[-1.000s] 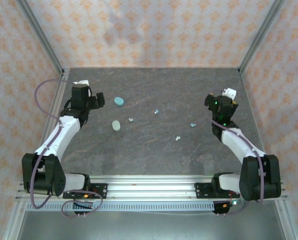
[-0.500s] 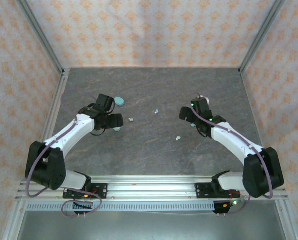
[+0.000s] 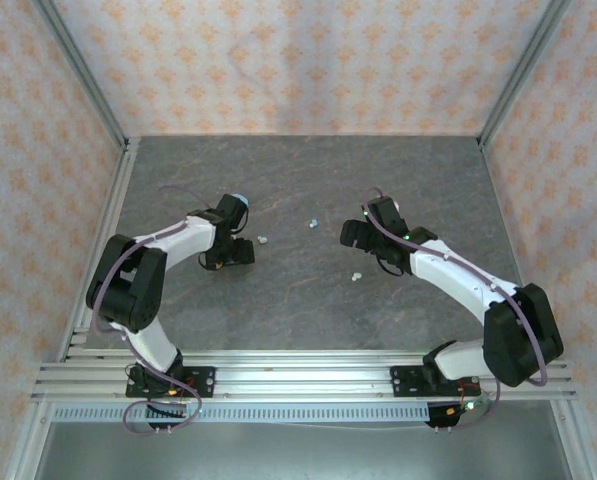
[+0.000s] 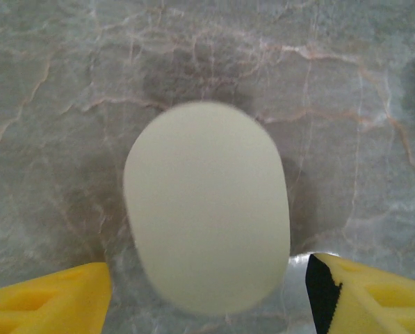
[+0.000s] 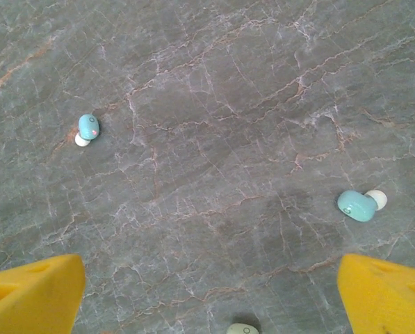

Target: Insert wireless bluetooth earbuds into charging case

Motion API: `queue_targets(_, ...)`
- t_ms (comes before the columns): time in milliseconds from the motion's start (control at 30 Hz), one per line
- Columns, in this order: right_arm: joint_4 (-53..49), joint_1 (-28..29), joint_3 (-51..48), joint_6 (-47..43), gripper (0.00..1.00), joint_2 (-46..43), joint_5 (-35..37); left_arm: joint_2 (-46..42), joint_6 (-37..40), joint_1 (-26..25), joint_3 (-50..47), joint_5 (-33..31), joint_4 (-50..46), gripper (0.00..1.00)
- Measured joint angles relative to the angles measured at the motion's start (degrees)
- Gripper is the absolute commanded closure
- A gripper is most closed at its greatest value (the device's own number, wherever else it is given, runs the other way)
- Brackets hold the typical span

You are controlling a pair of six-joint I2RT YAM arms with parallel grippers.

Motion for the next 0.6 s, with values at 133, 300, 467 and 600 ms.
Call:
queue_targets(133,-1.2,0.0,0.2,0.0,0.06,0.0,0.0,1.2,0.0,0.0,0.8,-0.8,0.3,0.28)
queue_targets(300,-1.6,0.0,0.2,0.0,0.06,0.0,0.0,2.6,0.4,0.0,2.1,-2.0,-0.7,0.41)
queue_targets(467,-1.6,0.0,0.2,0.3,0.05,0.0,-0.5,3.1,2.2,0.0,2.7,-2.8,0.7,0.58)
queue_targets(600,-1.7,0.0,1.5,0.5,0.05,1.4,-2.3,3.1,4.4,0.0,2.7,-3.1,2.1,0.66)
